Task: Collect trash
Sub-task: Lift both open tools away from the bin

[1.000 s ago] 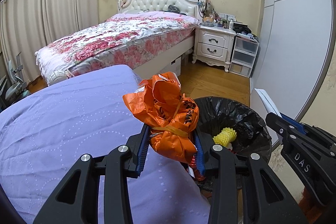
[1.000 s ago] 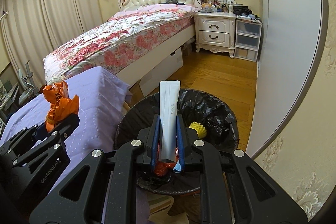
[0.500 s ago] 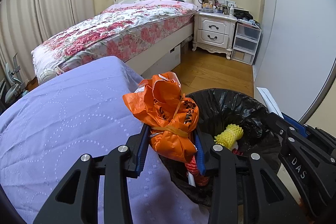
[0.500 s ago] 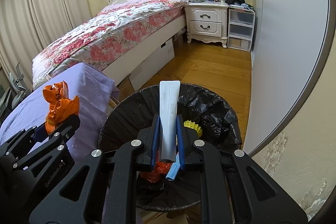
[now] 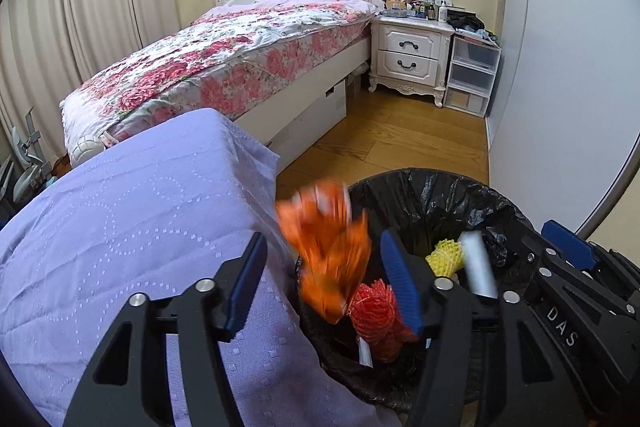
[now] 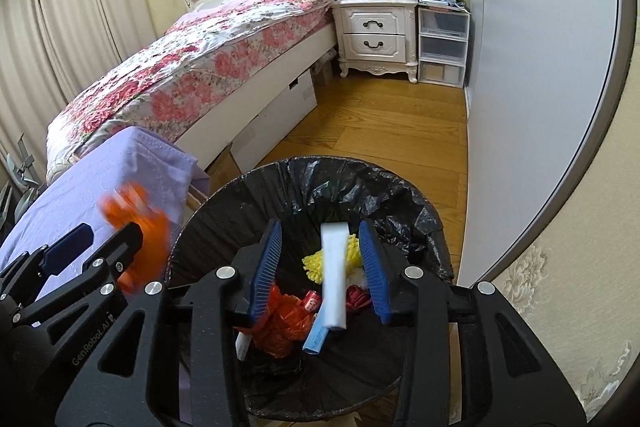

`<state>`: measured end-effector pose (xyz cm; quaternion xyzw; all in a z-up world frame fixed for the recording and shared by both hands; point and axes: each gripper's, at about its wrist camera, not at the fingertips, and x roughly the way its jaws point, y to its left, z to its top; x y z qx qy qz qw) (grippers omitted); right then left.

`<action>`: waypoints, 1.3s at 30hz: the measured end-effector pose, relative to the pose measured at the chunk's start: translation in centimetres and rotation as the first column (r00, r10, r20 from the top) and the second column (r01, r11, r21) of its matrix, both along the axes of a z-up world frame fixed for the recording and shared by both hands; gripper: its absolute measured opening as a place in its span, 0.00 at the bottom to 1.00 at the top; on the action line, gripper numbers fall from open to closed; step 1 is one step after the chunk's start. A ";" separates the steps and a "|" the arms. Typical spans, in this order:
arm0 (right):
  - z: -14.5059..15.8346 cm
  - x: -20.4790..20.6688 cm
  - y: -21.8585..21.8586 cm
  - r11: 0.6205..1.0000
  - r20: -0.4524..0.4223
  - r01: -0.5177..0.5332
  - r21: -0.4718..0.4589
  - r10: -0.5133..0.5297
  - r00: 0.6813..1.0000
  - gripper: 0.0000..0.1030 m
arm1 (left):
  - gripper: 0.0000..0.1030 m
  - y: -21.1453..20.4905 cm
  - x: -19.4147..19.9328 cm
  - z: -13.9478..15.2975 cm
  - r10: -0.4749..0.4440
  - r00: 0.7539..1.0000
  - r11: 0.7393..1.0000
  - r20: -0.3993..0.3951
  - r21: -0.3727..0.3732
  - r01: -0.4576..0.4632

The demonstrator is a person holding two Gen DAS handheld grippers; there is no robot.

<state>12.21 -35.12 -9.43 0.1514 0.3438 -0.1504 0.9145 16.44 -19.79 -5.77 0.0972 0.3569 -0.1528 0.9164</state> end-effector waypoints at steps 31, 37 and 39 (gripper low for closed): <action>3.0 -6.4 3.9 0.996 0.062 0.000 -0.090 0.006 0.998 0.90 | 0.83 7.3 -6.7 2.1 0.072 0.997 0.995 0.035 -0.073 -0.069; 4.2 -7.8 5.2 0.992 0.083 -0.005 -0.122 0.015 0.996 0.91 | 0.83 9.3 -8.1 3.1 0.114 0.992 0.989 0.046 -0.103 -0.109; 4.5 -8.5 5.7 0.992 0.090 -0.010 -0.125 0.021 0.996 0.91 | 0.83 9.9 -8.6 3.6 0.125 0.991 0.987 0.053 -0.113 -0.119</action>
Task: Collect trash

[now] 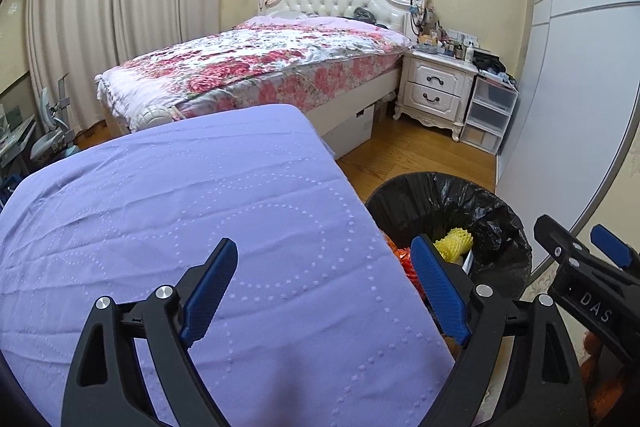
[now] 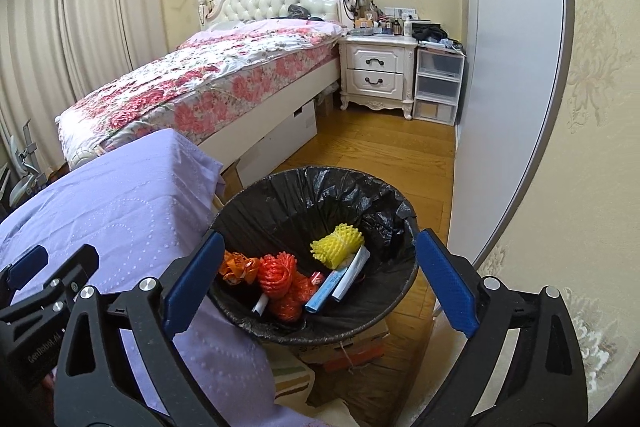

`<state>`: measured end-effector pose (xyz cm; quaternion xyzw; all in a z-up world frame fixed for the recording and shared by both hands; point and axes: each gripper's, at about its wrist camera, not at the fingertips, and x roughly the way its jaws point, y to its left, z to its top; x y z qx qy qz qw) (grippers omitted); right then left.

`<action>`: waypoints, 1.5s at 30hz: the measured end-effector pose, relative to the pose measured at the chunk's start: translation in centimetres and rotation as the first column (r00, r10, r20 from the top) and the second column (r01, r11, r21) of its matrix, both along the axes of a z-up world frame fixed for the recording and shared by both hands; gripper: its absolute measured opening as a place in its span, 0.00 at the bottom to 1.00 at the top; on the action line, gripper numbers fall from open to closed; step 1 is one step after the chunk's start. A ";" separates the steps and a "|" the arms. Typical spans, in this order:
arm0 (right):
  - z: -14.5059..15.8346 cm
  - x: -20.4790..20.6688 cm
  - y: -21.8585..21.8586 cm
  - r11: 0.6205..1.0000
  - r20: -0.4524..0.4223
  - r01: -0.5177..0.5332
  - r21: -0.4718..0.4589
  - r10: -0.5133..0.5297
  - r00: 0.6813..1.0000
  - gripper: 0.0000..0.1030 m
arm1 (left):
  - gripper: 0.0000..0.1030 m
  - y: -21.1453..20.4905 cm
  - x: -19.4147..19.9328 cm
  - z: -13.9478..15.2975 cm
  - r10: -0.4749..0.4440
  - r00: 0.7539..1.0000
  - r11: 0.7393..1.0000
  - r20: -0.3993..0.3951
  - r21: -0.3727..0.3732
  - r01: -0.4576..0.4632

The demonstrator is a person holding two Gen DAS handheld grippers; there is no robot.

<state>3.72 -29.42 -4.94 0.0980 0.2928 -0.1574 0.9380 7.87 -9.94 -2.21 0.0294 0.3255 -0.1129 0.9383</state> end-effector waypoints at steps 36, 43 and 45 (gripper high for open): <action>2.0 -4.1 3.1 0.997 0.045 -0.061 -0.043 0.063 0.997 0.92 | 0.84 3.6 -4.2 1.6 0.051 0.995 0.999 0.080 -0.003 -0.051; 2.1 -4.1 3.3 0.997 0.050 -0.059 -0.042 0.061 0.997 0.92 | 0.84 3.4 -4.4 1.6 0.051 0.995 0.999 0.087 -0.001 -0.051; 2.1 -4.1 3.3 0.997 0.051 -0.059 -0.042 0.061 0.997 0.92 | 0.84 3.4 -4.4 1.6 0.049 0.995 0.999 0.085 -0.001 -0.049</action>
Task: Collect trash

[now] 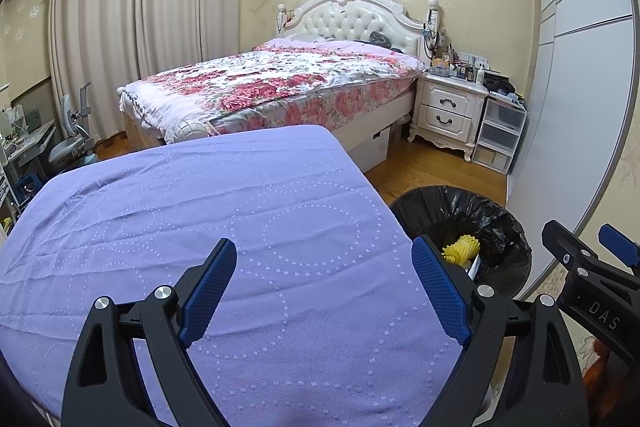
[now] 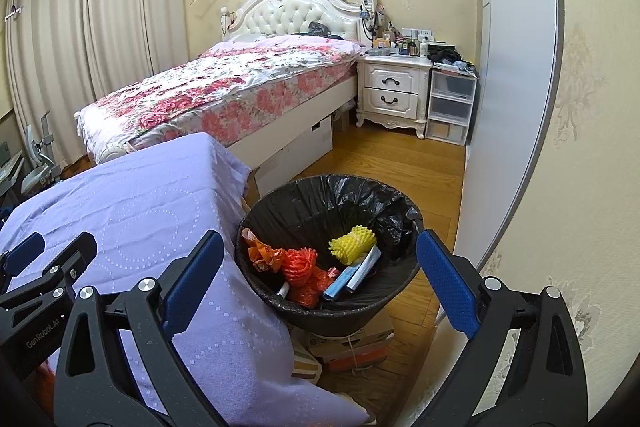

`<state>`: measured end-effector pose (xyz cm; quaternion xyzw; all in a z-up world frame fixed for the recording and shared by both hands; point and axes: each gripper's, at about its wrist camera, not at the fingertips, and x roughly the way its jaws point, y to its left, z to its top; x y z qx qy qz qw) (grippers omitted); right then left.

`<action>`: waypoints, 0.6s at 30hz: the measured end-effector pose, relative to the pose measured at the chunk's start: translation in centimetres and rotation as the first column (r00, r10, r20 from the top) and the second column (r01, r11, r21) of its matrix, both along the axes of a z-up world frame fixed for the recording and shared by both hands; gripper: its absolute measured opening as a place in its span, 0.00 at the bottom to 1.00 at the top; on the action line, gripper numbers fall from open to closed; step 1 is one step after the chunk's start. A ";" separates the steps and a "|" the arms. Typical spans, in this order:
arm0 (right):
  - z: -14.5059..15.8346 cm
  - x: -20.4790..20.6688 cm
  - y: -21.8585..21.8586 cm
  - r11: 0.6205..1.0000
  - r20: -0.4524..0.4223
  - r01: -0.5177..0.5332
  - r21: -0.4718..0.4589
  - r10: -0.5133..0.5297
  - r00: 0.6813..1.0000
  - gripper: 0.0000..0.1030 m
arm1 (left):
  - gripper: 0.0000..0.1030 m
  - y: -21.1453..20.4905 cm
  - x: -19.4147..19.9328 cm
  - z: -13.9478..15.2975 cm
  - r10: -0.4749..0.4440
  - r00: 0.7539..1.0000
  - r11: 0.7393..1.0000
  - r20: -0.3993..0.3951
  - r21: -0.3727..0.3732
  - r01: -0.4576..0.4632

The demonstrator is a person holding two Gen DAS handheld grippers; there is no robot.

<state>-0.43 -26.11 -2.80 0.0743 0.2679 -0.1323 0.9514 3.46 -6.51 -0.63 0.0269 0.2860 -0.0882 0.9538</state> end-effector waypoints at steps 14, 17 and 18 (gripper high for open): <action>0.4 -0.1 0.2 1.000 0.000 -0.003 -0.003 0.003 1.000 0.92 | 0.84 0.3 -0.2 0.2 0.001 1.000 1.000 0.001 -0.002 -0.001; 0.3 -0.2 0.2 1.000 0.001 -0.002 0.000 0.002 1.000 0.92 | 0.84 0.4 -0.2 0.3 0.000 1.000 1.000 0.003 -0.003 0.000; 0.5 -0.2 0.2 1.000 0.001 -0.002 0.000 0.002 1.000 0.92 | 0.84 0.4 -0.2 0.3 0.000 1.000 1.000 0.002 -0.003 0.000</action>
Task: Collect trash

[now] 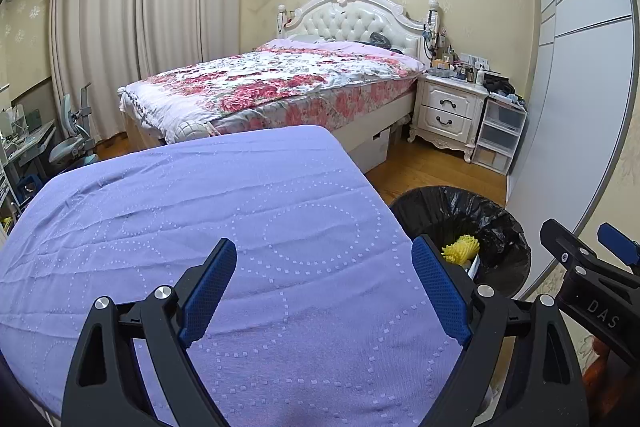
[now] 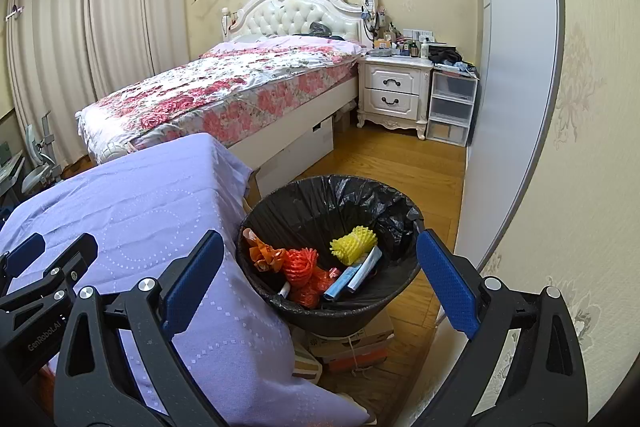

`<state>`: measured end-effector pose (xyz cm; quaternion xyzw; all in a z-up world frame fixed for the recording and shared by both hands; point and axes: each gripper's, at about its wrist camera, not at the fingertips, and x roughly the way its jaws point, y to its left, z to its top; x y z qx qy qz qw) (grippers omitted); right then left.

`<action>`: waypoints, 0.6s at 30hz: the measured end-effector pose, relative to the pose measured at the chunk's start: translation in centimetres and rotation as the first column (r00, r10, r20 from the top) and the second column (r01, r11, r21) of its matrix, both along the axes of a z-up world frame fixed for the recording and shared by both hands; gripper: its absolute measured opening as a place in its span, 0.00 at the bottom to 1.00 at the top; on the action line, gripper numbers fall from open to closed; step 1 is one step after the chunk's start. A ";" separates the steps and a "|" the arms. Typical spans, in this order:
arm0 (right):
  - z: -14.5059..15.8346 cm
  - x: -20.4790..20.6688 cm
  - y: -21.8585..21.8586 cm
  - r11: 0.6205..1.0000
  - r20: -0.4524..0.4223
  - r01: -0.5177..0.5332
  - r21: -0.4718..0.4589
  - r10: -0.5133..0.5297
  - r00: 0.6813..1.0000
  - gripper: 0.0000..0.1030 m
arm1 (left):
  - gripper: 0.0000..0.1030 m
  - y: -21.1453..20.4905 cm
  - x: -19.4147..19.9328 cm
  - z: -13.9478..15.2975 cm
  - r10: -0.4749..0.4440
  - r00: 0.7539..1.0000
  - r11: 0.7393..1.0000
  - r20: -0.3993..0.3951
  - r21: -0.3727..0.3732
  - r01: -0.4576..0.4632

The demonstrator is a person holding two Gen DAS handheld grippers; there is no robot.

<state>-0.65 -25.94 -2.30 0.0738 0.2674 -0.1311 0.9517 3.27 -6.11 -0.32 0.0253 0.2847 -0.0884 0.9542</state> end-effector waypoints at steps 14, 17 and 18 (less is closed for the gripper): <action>0.1 0.0 0.1 1.000 -0.001 -0.002 0.000 0.002 1.000 0.92 | 0.84 0.0 0.0 0.0 0.001 1.000 1.000 0.001 0.001 -0.001; 0.1 0.0 0.1 1.000 -0.001 -0.002 0.000 0.002 1.000 0.92 | 0.84 -0.1 0.0 0.0 0.003 1.000 1.000 0.003 0.001 -0.003; 0.1 0.0 0.1 1.000 -0.001 -0.002 0.000 0.002 1.000 0.92 | 0.84 -0.1 0.0 0.0 0.003 1.000 1.000 0.003 0.001 -0.003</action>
